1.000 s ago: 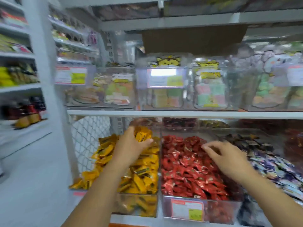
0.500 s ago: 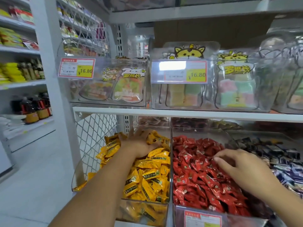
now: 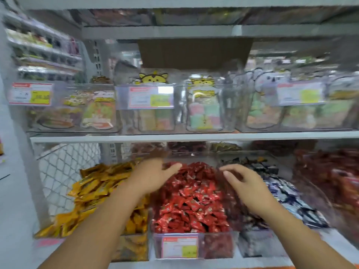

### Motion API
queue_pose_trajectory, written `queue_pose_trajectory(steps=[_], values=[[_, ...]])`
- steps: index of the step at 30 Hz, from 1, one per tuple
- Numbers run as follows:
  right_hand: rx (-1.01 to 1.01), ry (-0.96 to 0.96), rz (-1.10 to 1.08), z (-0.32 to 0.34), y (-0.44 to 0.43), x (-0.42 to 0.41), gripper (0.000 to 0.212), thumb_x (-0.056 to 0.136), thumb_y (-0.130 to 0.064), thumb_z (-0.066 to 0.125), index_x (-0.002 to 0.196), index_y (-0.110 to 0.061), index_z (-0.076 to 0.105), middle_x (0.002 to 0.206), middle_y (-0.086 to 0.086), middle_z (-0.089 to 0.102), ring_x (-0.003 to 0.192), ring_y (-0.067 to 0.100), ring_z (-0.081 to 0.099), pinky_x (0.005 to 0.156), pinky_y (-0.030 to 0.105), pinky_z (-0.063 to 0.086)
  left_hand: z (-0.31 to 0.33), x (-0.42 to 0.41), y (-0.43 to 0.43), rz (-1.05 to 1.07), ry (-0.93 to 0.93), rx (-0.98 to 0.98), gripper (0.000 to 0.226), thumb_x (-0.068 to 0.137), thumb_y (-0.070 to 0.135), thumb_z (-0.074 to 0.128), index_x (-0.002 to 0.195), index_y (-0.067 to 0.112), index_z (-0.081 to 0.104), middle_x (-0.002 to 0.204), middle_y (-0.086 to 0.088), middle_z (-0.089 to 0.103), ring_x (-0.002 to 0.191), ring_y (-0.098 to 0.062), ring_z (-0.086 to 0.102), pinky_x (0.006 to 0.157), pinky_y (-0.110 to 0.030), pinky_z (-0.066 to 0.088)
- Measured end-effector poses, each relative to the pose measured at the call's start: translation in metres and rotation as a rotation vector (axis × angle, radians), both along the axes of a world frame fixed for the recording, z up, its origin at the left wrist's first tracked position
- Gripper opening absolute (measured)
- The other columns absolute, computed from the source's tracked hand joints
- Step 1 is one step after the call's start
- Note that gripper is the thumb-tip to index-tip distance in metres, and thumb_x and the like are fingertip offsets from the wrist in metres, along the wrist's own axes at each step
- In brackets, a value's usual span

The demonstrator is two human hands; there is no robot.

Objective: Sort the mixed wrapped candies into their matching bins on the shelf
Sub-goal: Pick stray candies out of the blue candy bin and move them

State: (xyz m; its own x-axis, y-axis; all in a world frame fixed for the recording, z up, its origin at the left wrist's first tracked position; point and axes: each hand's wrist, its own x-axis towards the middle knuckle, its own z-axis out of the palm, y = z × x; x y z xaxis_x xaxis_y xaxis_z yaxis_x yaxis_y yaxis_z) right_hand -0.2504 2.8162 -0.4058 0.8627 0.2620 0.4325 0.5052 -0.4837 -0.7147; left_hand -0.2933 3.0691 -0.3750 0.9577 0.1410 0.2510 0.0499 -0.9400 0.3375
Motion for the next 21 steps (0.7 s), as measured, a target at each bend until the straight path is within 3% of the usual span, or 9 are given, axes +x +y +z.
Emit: queue_pose_trajectory(steps=[2,4,8,11,13,15,18,21], values=[[-0.032,0.036,-0.005,0.007,-0.025,0.002,0.018,0.096,-0.015,0.056,0.098,-0.03,0.066,0.095,-0.019,0.064,0.09,0.0,0.059,0.068,-0.002,0.037,-0.009,-0.006,-0.035,-0.189,-0.109,-0.054,0.052,0.09,0.063,0.046,0.128,0.029,0.057,0.128,0.007,0.06,0.119,-0.013,0.054,0.093,-0.021,0.041],[-0.173,0.081,-0.024,0.015,-0.055,0.003,0.02,0.095,-0.01,0.056,0.103,-0.027,0.065,0.095,-0.017,0.063,0.088,0.001,0.059,0.065,-0.003,0.036,-0.024,-0.009,-0.066,-0.336,-0.098,-0.091,0.054,0.093,0.053,0.05,0.142,0.031,0.043,0.146,0.012,0.042,0.134,-0.003,0.036,0.108,-0.014,0.024],[-0.391,0.215,-0.072,0.024,-0.102,0.005,0.015,0.091,-0.011,0.063,0.099,-0.021,0.071,0.089,-0.013,0.067,0.082,0.002,0.061,0.064,0.004,0.042,-0.046,-0.009,-0.103,-0.451,0.07,-0.047,0.062,0.094,0.06,0.039,0.15,0.04,0.021,0.157,0.021,0.012,0.144,0.001,0.012,0.119,-0.027,0.014],[-0.566,0.238,-0.056,0.026,-0.113,0.005,0.012,0.087,-0.019,0.07,0.098,-0.024,0.071,0.092,-0.014,0.067,0.082,-0.001,0.059,0.067,0.003,0.041,-0.045,0.0,-0.117,-0.437,0.08,-0.093,0.068,0.09,0.067,0.031,0.151,0.04,0.018,0.157,0.024,0.007,0.145,0.001,0.009,0.12,-0.029,0.013],[-0.617,0.245,-0.049,0.023,-0.109,0.009,0.018,0.089,-0.021,0.068,0.106,-0.022,0.072,0.104,-0.009,0.069,0.091,0.005,0.061,0.078,0.012,0.046,-0.041,0.008,-0.124,-0.419,0.088,-0.113,0.075,0.084,0.072,0.027,0.151,0.039,0.019,0.158,0.022,0.008,0.145,0.0,0.009,0.12,-0.029,0.012],[-0.588,0.198,-0.076,0.017,-0.1,0.015,0.021,0.092,-0.021,0.063,0.112,-0.019,0.071,0.116,-0.004,0.068,0.101,0.01,0.062,0.089,0.023,0.048,-0.042,0.014,-0.13,-0.406,0.086,-0.1,0.072,0.086,0.07,0.03,0.151,0.039,0.02,0.158,0.021,0.01,0.145,-0.001,0.009,0.119,-0.027,0.011],[-0.499,0.129,-0.083,0.002,-0.079,0.025,0.024,0.097,-0.02,0.054,0.117,-0.022,0.069,0.122,-0.003,0.066,0.107,0.014,0.06,0.086,0.022,0.045,-0.051,0.017,-0.132,-0.409,0.008,-0.116,0.068,0.087,0.069,0.033,0.149,0.042,0.024,0.156,0.025,0.012,0.143,0.005,0.01,0.119,-0.027,0.011],[-0.543,0.139,0.025,-0.015,-0.059,0.04,0.032,0.099,-0.017,0.048,0.128,-0.024,0.062,0.128,0.003,0.062,0.109,0.02,0.059,0.088,0.027,0.046,-0.058,0.02,-0.129,-0.422,-0.035,-0.163,0.074,0.081,0.08,0.026,0.146,0.045,0.026,0.152,0.031,0.012,0.139,0.011,0.008,0.121,-0.033,0.012]])
